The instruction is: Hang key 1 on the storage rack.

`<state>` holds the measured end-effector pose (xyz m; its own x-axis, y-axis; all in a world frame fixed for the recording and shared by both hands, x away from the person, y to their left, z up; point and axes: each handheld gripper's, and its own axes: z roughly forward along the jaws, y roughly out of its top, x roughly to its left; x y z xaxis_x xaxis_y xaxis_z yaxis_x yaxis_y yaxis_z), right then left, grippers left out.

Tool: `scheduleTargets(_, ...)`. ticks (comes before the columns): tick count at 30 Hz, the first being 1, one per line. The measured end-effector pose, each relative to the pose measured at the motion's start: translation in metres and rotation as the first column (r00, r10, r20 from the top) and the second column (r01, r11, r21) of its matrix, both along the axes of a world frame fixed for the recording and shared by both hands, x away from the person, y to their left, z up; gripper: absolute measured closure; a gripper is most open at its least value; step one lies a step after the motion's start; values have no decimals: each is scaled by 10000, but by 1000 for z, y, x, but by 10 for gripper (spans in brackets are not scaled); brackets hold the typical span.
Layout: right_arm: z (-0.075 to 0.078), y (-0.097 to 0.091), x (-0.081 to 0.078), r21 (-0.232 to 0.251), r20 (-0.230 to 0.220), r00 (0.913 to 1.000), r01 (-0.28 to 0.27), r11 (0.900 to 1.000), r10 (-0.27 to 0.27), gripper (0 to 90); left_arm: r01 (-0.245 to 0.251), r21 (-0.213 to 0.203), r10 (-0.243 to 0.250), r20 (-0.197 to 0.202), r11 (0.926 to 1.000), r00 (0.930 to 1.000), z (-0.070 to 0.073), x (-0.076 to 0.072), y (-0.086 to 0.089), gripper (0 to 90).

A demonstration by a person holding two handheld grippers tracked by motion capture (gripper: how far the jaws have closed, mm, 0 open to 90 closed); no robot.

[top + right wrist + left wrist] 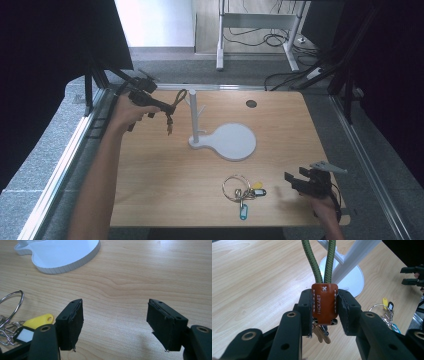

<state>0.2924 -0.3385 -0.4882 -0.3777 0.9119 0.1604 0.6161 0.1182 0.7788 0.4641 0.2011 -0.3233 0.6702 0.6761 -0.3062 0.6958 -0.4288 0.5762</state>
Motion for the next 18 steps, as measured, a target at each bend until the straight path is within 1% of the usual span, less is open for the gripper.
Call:
scheduleTargets(6,0,0,0,-2,-5,10000,-16,10000,16,297,107,15,-107,-81,9999,9999,-4,0,-3,667)
scheduleTargets(7,0,0,0,13,12,10000,2,10000,-2,297,145,81,-144,-98,9999,9998,-5,0,-3,667)
scheduleTargets(9,1,-1,0,6,34,10000,16,10000,-16,297,124,28,-123,-108,9999,9999,-6,-1,-3,667)
scheduleTargets(12,1,-2,0,34,42,10000,68,10000,-68,297,133,74,-132,-116,9999,9998,-8,-2,-4,666)
scheduleTargets(18,0,-1,0,-6,20,10000,41,10000,-41,297,191,40,-190,-159,9998,9997,-13,-3,-6,664)
